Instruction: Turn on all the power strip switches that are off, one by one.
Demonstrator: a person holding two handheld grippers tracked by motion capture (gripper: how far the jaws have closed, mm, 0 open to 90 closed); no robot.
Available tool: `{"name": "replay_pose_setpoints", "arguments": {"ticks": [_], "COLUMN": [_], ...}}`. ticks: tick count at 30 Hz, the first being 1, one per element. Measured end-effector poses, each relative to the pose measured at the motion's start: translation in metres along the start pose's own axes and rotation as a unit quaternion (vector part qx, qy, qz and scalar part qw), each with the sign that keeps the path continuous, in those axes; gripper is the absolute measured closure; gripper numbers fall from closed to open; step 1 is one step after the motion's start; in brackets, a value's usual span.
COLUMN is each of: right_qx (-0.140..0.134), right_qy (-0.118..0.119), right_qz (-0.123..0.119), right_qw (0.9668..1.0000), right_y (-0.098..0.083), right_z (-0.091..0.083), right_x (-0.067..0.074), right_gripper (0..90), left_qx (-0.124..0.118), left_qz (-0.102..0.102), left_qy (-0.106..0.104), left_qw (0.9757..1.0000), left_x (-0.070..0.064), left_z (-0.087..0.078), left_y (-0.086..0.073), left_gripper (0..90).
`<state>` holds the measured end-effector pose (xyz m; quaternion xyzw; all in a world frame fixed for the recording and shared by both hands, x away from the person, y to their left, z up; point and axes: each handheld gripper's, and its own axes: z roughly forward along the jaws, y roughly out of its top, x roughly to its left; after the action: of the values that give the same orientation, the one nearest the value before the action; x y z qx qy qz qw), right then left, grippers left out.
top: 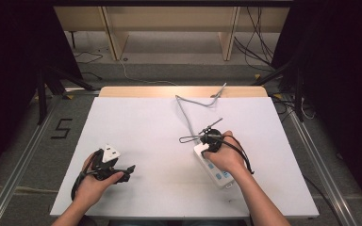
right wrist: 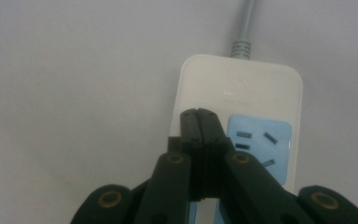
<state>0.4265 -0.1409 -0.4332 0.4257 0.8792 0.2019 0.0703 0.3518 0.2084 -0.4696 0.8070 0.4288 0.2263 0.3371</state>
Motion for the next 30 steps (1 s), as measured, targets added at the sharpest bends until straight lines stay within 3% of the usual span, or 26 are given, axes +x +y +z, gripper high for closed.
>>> {"name": "replay_pose_setpoints", "arguments": {"ticks": [30], "right_qx": [0.005], "right_qy": [0.000], "right_qz": [-0.001], "right_qw": [1.0000], "right_y": [-0.009], "right_z": [-0.013], "right_x": [0.000], "right_gripper": [90.0], "left_qx": [0.000], "left_qz": [0.002], "left_qy": [-0.002], "left_qw": [1.0000], "left_x": [-0.001], "left_z": [0.000], "left_y": [0.000], "left_gripper": [16.1]}}
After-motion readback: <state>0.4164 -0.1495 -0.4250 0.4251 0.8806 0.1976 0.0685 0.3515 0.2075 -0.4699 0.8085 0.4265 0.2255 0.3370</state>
